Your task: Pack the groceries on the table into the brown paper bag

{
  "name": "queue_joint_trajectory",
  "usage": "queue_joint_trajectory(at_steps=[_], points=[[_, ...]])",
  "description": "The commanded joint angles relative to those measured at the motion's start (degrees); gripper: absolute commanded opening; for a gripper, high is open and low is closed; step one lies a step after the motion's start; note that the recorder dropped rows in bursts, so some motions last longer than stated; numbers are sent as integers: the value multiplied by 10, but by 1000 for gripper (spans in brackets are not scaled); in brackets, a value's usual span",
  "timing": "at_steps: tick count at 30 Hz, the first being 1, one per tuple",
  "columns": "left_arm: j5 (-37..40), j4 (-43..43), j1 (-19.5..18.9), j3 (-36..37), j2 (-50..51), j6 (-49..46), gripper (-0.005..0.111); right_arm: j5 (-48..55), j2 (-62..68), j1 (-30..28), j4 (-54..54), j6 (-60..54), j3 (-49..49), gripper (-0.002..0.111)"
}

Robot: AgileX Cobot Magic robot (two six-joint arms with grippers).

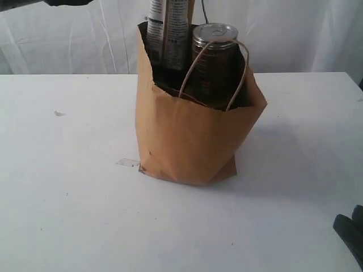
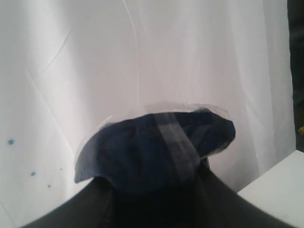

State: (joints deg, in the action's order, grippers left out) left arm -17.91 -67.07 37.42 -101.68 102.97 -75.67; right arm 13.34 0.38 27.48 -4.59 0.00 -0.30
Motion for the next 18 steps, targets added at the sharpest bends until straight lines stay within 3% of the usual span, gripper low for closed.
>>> queue_joint_trajectory(at_steps=[1,18], points=[[-40,31,-7,-31,5,-4,0,-1,-4,-3,3,0,3,31],[8,-25,-7,-17,21,1,0,-1,-4,-3,3,0,3,31]])
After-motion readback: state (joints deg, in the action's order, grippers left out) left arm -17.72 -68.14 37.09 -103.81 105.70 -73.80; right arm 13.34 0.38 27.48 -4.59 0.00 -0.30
